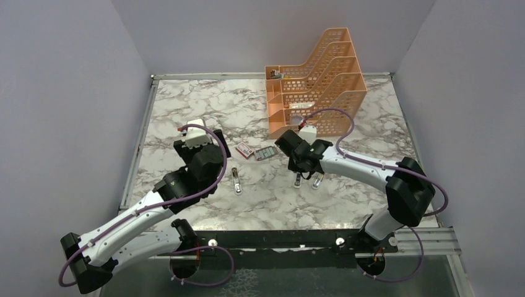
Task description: Load the staples into the stapler
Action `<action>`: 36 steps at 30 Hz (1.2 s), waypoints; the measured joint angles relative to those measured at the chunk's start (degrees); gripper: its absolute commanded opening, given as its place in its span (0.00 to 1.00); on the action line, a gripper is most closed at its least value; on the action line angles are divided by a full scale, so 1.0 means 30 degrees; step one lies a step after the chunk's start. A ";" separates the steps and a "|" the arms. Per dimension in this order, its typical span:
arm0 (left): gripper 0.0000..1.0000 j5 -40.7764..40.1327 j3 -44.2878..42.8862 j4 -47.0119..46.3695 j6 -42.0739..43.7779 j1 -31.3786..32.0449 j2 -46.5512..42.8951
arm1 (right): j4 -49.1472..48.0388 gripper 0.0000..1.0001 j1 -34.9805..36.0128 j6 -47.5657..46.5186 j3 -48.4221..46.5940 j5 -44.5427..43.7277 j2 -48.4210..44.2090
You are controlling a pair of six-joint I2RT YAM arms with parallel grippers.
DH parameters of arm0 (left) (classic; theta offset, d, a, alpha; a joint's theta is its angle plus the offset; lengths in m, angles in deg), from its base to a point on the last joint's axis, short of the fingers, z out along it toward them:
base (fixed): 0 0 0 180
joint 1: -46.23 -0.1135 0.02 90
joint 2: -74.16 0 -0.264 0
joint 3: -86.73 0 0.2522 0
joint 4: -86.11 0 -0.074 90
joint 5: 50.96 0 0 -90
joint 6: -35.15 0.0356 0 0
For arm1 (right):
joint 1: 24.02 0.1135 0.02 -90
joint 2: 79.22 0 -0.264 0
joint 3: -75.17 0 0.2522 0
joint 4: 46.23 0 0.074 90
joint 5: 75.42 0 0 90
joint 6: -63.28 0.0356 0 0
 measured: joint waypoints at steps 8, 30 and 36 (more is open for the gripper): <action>0.86 0.0444 0.0000 -0.0007 0.0000 0.0000 0.0255 | 0.0444 0.26 -0.0175 0.2892 0.0787 -0.1647 -0.0495; 0.86 0.0641 0.0007 -0.0007 -0.0029 0.0000 0.0270 | -0.2390 0.41 -0.0306 -0.5413 -0.0634 0.0984 0.1756; 0.86 0.0634 0.0029 -0.0015 -0.0022 0.0000 0.0262 | -0.2433 0.49 -0.1020 -1.0440 -0.1217 0.3002 0.3402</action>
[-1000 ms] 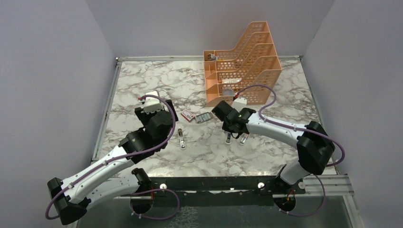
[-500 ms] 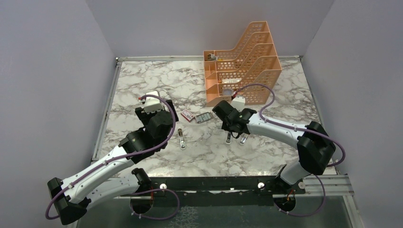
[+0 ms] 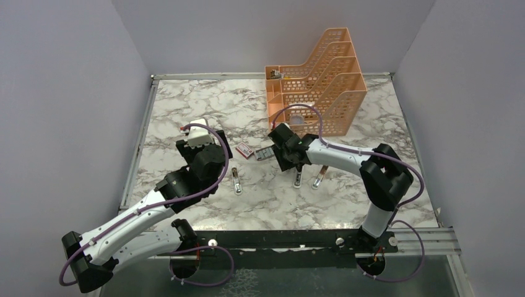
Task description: Load the staples into the stapler
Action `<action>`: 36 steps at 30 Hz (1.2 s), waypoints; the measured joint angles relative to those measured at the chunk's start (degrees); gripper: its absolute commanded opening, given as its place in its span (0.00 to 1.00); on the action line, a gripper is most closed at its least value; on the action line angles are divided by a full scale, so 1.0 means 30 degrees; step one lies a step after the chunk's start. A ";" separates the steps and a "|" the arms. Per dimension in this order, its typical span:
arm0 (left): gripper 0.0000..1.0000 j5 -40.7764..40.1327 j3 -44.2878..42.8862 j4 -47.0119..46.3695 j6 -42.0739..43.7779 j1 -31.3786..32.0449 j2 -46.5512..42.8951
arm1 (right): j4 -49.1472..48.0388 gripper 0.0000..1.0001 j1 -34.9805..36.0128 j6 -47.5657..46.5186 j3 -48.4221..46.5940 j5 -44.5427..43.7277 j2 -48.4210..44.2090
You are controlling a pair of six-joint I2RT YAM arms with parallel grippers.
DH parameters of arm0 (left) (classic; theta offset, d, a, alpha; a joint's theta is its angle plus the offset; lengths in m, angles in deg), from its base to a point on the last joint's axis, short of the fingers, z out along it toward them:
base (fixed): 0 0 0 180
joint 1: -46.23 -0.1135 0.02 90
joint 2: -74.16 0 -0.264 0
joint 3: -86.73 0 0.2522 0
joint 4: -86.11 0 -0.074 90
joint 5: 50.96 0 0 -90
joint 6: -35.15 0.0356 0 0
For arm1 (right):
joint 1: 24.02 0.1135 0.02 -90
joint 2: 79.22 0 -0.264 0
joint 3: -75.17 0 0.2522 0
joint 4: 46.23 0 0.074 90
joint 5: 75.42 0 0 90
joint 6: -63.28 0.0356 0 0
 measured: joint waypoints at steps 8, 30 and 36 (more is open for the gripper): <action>0.86 -0.0007 0.0044 0.0000 0.0000 0.0000 -0.0015 | 0.0175 0.53 -0.1180 -0.3876 -0.0976 0.3089 0.0546; 0.86 -0.0015 0.0044 0.0000 0.0000 0.0000 0.0058 | 0.0597 0.45 -0.1377 -0.5391 -0.1712 0.5865 0.2404; 0.86 -0.0015 0.0044 0.0000 0.0007 0.0000 0.0058 | 0.1013 0.36 -0.1377 -0.5311 -0.1763 0.6084 0.2404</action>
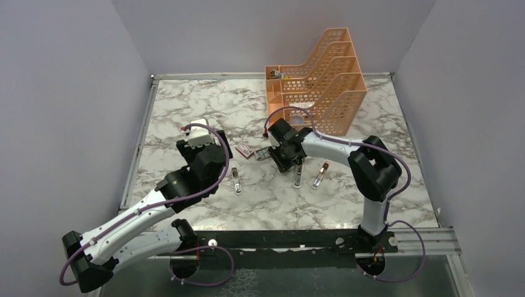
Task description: Load the staples into the stapler
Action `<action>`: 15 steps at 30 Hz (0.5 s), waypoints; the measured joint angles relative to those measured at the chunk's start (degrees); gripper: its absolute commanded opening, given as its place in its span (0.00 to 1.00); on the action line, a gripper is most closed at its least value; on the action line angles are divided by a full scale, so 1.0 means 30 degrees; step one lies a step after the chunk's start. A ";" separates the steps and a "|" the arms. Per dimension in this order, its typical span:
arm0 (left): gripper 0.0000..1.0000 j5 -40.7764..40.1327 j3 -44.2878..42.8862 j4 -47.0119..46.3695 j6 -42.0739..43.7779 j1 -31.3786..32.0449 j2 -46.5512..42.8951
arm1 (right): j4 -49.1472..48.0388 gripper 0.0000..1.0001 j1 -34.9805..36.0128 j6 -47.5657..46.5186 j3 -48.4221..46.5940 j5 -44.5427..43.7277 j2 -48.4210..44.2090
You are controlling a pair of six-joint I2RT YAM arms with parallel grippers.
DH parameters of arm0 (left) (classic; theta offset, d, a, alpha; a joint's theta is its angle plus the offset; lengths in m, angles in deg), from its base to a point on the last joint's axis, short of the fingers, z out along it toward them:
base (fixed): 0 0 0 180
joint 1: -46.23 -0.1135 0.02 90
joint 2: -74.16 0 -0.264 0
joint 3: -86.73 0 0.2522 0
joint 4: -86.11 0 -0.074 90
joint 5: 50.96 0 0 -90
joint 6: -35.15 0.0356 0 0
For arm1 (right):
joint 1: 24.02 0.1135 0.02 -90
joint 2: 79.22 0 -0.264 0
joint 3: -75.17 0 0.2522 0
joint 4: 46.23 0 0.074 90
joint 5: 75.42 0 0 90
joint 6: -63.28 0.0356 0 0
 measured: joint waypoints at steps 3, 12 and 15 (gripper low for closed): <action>0.86 0.0000 0.0000 0.0000 -0.0007 0.0000 0.0000 | 0.0146 0.37 0.0000 0.0248 -0.0015 -0.0007 0.0000; 0.86 0.0000 0.0000 0.0000 -0.0007 0.0000 0.0000 | 0.0146 0.41 0.0000 0.1450 -0.0408 -0.0678 0.0299; 0.86 0.0000 0.0000 0.0000 0.0000 0.0000 0.0000 | 0.0080 0.35 0.0000 0.1661 -0.0539 -0.0925 0.0423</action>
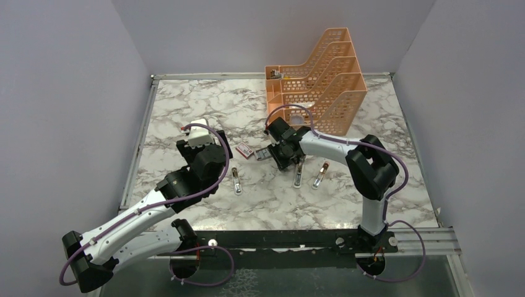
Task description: Load the staples into the stapler
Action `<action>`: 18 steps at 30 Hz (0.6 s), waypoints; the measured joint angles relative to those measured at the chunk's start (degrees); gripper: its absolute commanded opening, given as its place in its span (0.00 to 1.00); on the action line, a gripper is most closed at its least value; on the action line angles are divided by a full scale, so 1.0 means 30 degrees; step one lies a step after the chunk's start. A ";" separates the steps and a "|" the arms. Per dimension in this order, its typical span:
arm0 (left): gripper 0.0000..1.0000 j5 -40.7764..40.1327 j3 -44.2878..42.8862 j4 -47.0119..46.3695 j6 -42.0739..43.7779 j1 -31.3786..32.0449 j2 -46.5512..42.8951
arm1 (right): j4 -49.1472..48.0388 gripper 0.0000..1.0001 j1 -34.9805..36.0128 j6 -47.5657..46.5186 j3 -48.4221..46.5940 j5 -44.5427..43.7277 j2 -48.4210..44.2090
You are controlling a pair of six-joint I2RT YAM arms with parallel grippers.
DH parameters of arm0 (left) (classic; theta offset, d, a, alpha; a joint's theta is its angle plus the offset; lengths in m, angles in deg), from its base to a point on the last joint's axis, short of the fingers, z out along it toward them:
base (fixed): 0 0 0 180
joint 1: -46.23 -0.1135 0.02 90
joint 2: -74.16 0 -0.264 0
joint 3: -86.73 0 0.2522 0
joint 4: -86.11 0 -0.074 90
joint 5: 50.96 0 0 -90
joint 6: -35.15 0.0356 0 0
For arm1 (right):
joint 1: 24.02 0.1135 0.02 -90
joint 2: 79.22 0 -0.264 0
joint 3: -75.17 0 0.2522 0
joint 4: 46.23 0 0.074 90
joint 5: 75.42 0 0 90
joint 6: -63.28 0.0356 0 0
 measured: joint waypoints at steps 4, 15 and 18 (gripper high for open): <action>0.86 -0.0007 0.0000 0.0000 0.0000 0.0000 0.0000 | 0.0029 0.29 0.0000 0.0240 -0.0189 -0.0182 0.0124; 0.86 -0.0007 0.0000 0.0000 0.0000 0.0000 0.0000 | 0.0248 0.22 0.0000 0.0925 -0.0262 -0.0364 0.0153; 0.86 -0.0007 0.0000 0.0000 0.0000 0.0000 0.0000 | 0.0277 0.23 0.0000 0.1304 -0.0262 -0.0525 0.0124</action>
